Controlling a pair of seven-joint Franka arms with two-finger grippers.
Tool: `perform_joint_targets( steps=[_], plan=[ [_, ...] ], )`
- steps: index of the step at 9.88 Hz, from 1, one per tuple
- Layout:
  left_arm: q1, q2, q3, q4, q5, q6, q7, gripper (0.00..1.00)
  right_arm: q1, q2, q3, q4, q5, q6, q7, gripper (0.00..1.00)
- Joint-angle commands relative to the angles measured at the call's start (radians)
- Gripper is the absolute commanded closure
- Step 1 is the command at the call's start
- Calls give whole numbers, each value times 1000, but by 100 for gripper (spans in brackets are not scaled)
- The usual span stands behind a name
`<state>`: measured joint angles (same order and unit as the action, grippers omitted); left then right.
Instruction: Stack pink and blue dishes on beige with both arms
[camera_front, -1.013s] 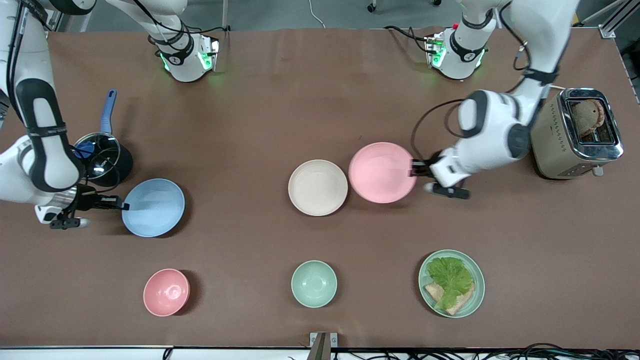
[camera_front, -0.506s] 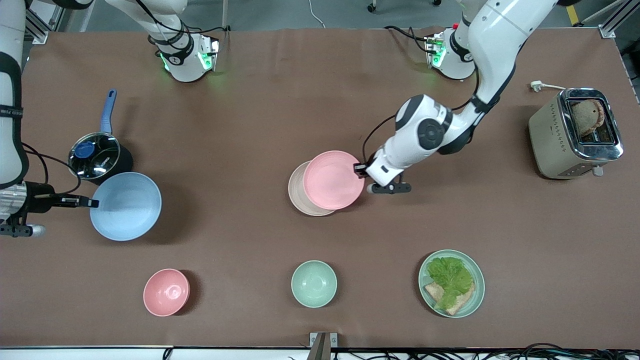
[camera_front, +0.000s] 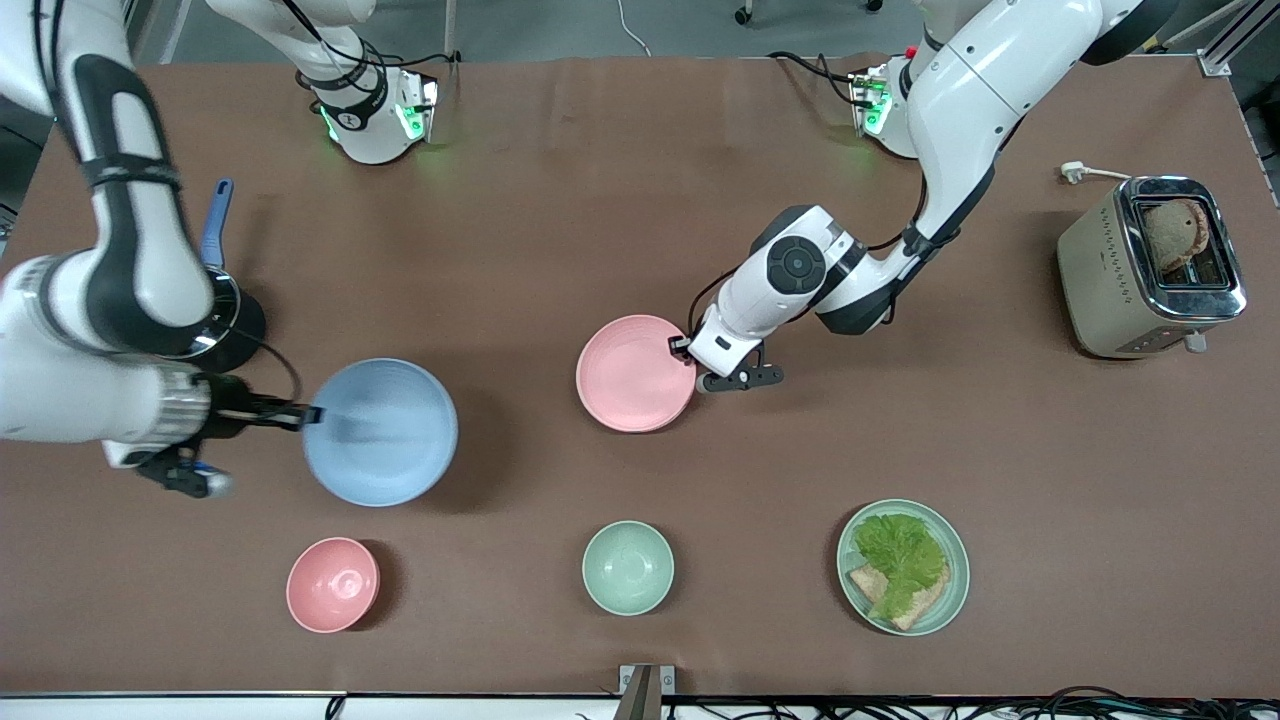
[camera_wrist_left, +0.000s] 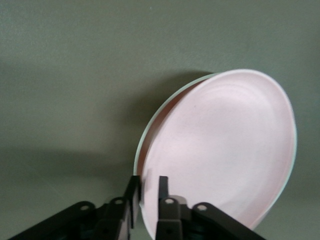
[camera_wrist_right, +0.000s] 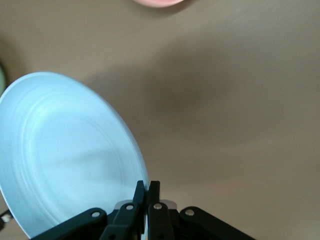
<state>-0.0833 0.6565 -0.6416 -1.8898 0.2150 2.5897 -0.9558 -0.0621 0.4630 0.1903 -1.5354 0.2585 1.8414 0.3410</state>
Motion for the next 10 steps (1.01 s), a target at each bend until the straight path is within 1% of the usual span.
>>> perform_joint_targets(
  steps=[1,2,3,4,5,6,7,8,9,10],
  plan=[
    [19,-81,6,-43,24,-34,-9,0,-7,-44,130,-106,-22,105,111,99],
    [28,-162,22,-61,24,-130,52,0,8,-41,185,-127,-22,152,174,99],
    [31,-252,66,-66,24,-257,124,0,31,-35,213,-130,-22,165,194,99],
    [33,-341,123,-65,24,-384,202,0,74,-32,218,-152,-22,173,213,99],
    [37,-401,187,-61,9,-414,351,0,111,-32,218,-172,-25,211,267,99],
    [39,-466,247,-63,7,-433,446,0,140,-27,218,-202,-39,254,282,99],
    [48,-519,294,-54,6,-482,501,0,162,-21,219,-254,-44,338,301,99],
    [53,-585,351,-49,-31,-518,617,0,203,-5,218,-305,-44,449,315,99],
    [50,-642,425,-23,-137,-561,743,0,235,14,218,-334,-45,529,346,99],
    [50,-681,489,27,-193,-654,870,0,254,17,219,-347,-45,545,354,99]
  ],
)
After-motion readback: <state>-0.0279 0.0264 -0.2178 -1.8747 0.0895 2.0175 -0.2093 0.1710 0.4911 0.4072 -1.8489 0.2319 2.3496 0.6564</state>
